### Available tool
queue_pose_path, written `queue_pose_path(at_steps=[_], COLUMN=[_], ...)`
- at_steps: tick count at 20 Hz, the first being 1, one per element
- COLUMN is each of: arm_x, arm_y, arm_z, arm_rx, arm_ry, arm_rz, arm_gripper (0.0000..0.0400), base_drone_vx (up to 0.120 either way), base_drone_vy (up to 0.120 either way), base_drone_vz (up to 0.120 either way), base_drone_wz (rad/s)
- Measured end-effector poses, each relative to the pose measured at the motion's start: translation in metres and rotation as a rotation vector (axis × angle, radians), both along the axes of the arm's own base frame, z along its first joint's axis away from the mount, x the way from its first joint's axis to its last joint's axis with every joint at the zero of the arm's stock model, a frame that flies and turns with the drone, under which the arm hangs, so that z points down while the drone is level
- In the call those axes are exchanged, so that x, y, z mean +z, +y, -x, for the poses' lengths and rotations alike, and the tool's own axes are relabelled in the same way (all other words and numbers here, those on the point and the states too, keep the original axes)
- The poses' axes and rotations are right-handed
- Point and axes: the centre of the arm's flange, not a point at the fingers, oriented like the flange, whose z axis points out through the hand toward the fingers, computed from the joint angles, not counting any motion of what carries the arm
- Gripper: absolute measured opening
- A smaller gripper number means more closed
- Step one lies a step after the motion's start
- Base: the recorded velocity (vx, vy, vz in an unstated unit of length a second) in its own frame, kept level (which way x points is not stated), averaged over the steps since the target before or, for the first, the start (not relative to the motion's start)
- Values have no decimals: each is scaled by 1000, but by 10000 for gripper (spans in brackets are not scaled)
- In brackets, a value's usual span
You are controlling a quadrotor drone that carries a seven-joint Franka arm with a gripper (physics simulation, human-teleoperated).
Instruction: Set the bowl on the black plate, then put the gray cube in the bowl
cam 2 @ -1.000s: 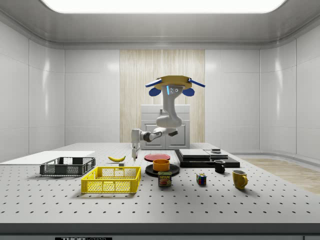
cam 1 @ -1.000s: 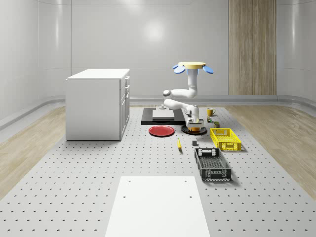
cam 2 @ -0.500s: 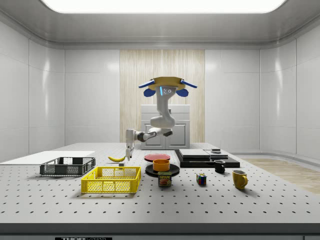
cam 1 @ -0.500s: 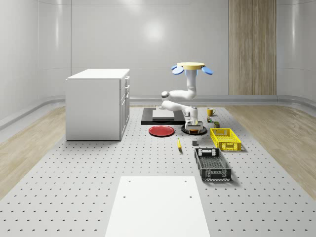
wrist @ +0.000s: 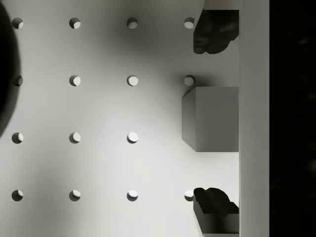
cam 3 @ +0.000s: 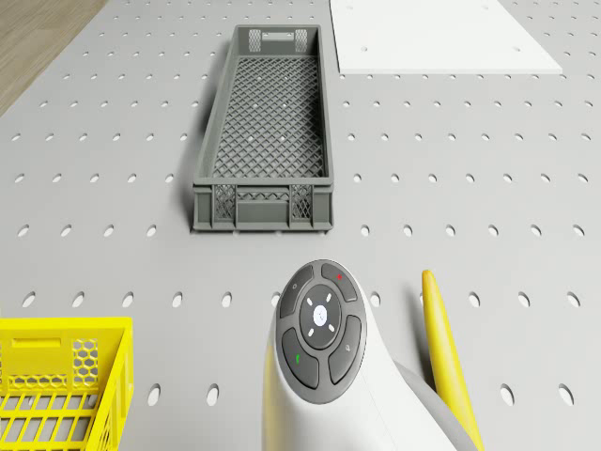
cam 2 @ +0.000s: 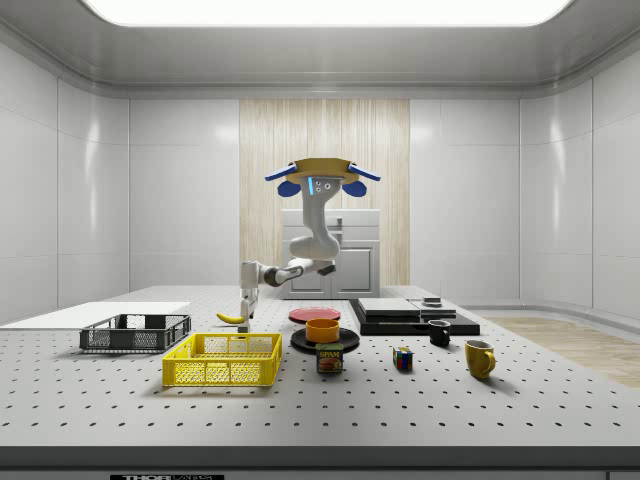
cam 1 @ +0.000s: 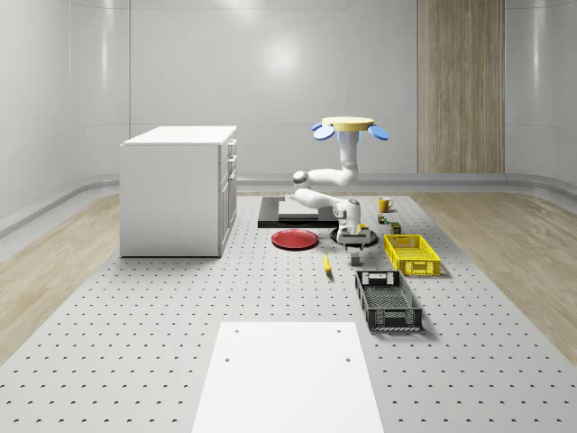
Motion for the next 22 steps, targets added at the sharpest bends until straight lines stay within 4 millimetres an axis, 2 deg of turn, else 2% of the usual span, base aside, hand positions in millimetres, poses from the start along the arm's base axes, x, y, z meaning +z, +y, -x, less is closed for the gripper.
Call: queue_pose_path(at_steps=[4, 10, 22], arm_x=[0, 4, 35], arm_y=[0, 0, 0], arm_z=[-2, -15, -21], arm_rx=[0, 0, 0], arm_ry=[0, 0, 0], arm_rz=[0, 0, 0], arm_gripper=[400, 400, 400], base_drone_vx=[0, 0, 0], base_drone_vy=[0, 0, 0], base_drone_vz=[0, 0, 0], base_drone_wz=[0, 0, 0])
